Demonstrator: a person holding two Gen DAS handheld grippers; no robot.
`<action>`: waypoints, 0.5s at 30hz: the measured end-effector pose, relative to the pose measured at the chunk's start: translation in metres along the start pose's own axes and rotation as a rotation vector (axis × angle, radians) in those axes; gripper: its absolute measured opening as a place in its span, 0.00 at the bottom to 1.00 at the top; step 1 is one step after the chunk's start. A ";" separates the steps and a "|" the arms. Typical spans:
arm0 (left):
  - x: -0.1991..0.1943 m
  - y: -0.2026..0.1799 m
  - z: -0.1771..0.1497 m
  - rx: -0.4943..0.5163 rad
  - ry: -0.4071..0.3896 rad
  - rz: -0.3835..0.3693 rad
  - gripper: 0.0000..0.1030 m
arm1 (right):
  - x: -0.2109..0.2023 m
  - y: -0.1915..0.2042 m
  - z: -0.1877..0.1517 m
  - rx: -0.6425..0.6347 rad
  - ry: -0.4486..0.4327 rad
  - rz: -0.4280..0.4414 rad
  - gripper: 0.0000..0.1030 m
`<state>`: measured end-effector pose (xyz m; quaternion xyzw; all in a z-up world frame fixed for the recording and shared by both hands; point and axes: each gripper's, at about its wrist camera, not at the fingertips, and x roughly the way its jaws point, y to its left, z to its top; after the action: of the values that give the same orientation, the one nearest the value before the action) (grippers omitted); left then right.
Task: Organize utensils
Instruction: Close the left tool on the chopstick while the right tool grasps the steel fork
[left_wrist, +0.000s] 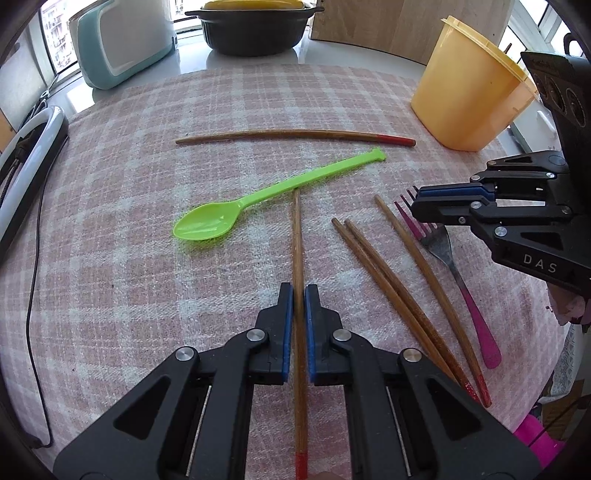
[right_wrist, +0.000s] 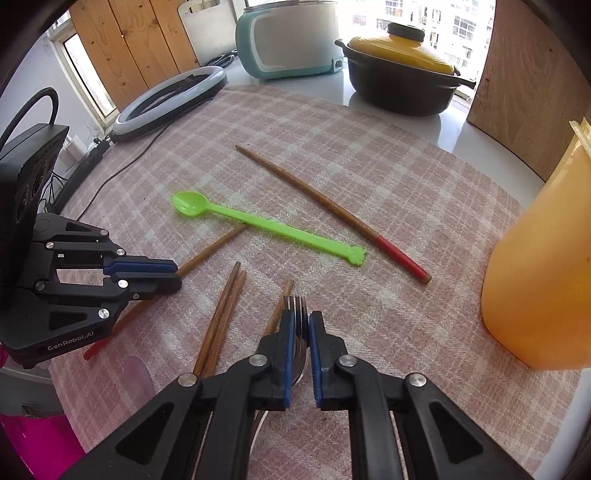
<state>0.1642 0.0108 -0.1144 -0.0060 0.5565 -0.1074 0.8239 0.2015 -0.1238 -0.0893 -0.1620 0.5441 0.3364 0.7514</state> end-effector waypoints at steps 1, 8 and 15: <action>0.000 -0.001 0.000 0.005 0.000 0.003 0.04 | 0.000 0.000 0.000 0.001 0.001 0.002 0.05; 0.003 -0.010 0.004 0.074 0.016 0.040 0.04 | 0.011 0.014 0.000 -0.030 0.024 -0.006 0.03; 0.006 -0.010 0.009 0.090 0.028 0.011 0.04 | 0.006 0.013 -0.002 0.003 0.017 -0.017 0.01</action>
<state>0.1729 -0.0005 -0.1148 0.0357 0.5626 -0.1280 0.8160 0.1924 -0.1135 -0.0937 -0.1684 0.5497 0.3276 0.7498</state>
